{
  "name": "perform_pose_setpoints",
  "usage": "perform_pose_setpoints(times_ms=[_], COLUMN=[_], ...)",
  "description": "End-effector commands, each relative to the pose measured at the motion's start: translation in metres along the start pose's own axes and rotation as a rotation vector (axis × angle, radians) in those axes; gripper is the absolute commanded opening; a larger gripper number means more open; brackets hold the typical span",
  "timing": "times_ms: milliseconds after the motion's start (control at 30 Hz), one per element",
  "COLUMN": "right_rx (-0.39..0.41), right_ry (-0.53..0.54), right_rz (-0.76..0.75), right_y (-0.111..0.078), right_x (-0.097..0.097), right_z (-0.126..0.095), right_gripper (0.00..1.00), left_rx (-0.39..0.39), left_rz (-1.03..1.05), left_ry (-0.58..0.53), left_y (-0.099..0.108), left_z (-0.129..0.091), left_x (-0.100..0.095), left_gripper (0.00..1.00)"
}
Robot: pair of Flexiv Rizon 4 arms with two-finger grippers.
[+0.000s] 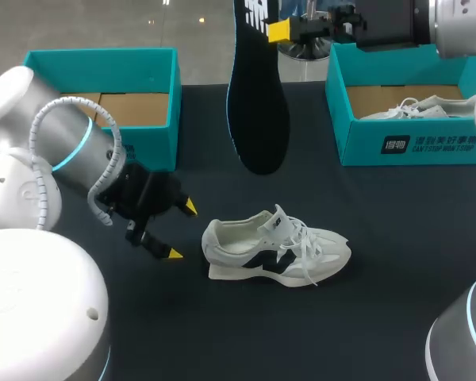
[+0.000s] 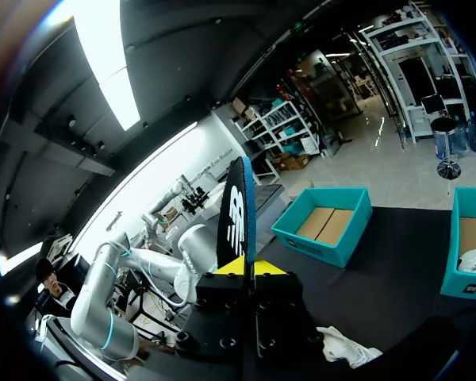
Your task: Take the shoe out of the shoebox, open the shoe tongue, remove and reinsert the insole, then place the shoe into the shoebox
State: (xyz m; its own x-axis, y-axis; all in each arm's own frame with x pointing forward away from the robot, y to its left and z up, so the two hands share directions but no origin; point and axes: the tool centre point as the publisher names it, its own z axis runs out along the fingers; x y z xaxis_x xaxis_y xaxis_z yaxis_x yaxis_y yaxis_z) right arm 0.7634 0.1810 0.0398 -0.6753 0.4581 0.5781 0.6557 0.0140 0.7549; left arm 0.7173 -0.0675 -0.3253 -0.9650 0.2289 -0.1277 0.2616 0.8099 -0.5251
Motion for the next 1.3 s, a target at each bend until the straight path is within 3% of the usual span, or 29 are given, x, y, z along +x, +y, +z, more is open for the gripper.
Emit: perform_pose_setpoints(times_ms=[33, 233, 500, 767, 833, 1067, 1300], right_rx=[0.000, 0.001, 0.008, 0.048, 0.048, 0.048, 0.048], right_ry=[-0.004, -0.003, -0.016, -0.021, -0.021, -0.021, -0.021], right_rz=[0.002, 0.003, 0.003, 0.038, 0.038, 0.038, 0.038], right_y=[0.001, 0.002, 0.018, 0.018, 0.018, 0.018, 0.018], right_x=[0.001, 0.002, 0.017, 0.019, 0.019, 0.019, 0.019], right_z=[0.003, 0.002, -0.026, -0.027, -0.027, -0.027, -0.027], right_gripper=[0.00, 0.00, 0.00, 0.00, 0.00, 0.00, 0.00], left_rx=[-0.083, -0.075, -0.075, -0.075, -0.041, -0.042, -0.075], left_rz=[-0.011, -0.011, -0.011, -0.011, 0.002, 0.050, 0.063], left_ry=[0.010, 0.012, 0.012, 0.012, 0.020, 0.018, 0.005], left_y=[-0.004, -0.006, -0.006, -0.006, -0.012, -0.037, -0.059], left_z=[-0.007, -0.007, -0.007, -0.007, -0.009, -0.007, 0.022], left_x=[0.001, 0.002, 0.002, 0.002, 0.001, -0.014, -0.041], left_gripper=[1.00, 1.00, 1.00, 1.00, 1.00, 1.00, 1.00])
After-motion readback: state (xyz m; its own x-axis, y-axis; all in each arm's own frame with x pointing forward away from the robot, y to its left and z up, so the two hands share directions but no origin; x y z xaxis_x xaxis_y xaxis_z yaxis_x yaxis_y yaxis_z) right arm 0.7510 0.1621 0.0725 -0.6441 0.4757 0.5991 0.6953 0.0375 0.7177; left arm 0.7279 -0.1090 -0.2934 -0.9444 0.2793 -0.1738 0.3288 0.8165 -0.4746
